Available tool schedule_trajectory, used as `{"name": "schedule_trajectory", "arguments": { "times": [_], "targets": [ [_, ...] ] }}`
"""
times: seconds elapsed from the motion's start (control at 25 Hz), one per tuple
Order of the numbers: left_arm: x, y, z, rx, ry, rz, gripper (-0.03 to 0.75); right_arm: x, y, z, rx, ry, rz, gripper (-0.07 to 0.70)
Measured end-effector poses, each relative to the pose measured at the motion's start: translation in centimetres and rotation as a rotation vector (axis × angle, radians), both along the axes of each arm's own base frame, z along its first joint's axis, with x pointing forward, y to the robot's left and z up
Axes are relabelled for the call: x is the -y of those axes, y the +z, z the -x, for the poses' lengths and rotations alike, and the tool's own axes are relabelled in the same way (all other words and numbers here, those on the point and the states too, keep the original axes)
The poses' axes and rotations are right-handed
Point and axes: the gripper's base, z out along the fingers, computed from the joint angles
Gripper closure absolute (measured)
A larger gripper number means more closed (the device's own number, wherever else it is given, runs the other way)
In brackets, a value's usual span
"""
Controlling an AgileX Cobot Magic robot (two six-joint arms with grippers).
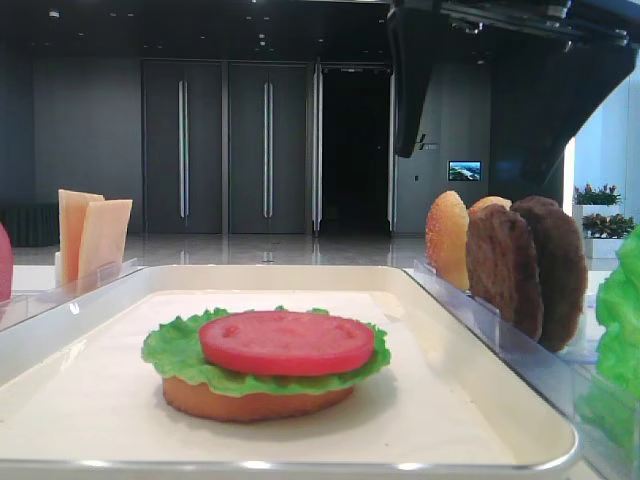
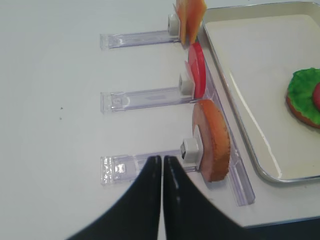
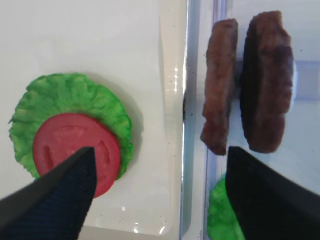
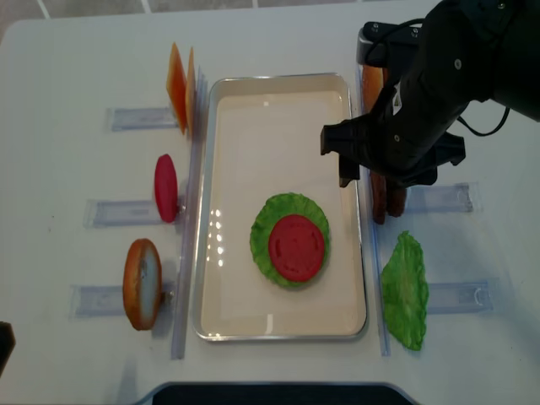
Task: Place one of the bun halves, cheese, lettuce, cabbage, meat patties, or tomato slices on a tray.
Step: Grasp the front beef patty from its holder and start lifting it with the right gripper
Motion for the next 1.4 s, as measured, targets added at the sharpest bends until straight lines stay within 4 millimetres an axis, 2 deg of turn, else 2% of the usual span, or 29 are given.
{"name": "schedule_trajectory", "arguments": {
  "times": [0.52, 1.28, 1.4],
  "targets": [
    [0.0, 0.0, 0.0, 0.000, 0.000, 0.000, 0.715, -0.1, -1.5, -0.8, -0.001, 0.018, 0.061, 0.092],
    [0.0, 0.0, 0.0, 0.000, 0.000, -0.001, 0.715, -0.2, -1.5, -1.2, 0.044, 0.025, 0.056, 0.092],
    [0.0, 0.0, 0.0, 0.000, 0.000, -0.001, 0.715, -0.3, -2.0, -1.3, 0.033, 0.025, 0.064, 0.092]
  ]
}}
